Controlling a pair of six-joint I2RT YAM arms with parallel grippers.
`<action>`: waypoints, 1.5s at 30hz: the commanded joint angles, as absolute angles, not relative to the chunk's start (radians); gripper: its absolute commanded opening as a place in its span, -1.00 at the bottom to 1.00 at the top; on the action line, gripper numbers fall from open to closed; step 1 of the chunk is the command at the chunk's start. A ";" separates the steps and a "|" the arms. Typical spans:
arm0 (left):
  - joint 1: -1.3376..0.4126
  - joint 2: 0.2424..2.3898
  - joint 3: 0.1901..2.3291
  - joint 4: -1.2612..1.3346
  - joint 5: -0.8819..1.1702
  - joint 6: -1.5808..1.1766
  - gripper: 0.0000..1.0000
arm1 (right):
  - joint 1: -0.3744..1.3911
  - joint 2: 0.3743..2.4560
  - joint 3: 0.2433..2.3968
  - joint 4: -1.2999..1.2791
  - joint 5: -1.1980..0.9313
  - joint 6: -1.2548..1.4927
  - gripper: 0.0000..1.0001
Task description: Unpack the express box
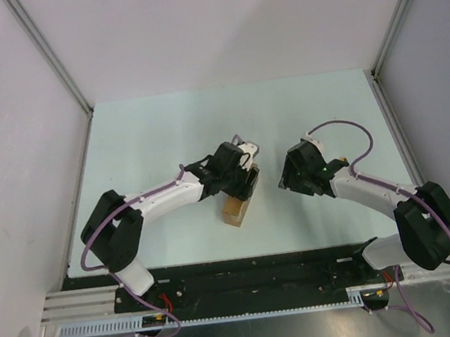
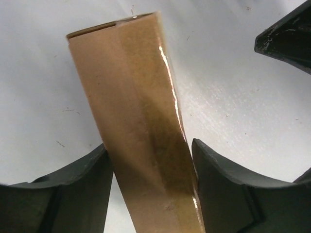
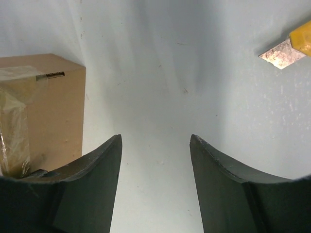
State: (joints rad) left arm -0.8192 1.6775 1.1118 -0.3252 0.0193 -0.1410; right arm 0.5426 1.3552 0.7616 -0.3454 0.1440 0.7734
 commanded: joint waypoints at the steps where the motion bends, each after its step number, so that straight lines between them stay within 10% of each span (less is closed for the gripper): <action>1: -0.753 1.680 1.132 -0.359 0.165 -0.173 0.20 | 0.546 1.325 0.747 -0.301 0.123 0.765 0.24; 14: -0.525 1.747 0.948 0.050 0.810 -0.592 0.40 | 0.592 1.335 0.746 -0.250 0.141 0.790 0.23; 34: -0.431 1.580 0.919 -0.176 0.213 -0.465 0.74 | 0.653 1.385 0.839 -0.265 0.203 0.782 0.36; 45: -0.423 1.632 0.982 -0.229 0.375 -0.488 0.54 | 0.670 1.456 0.873 -0.210 0.172 0.770 0.35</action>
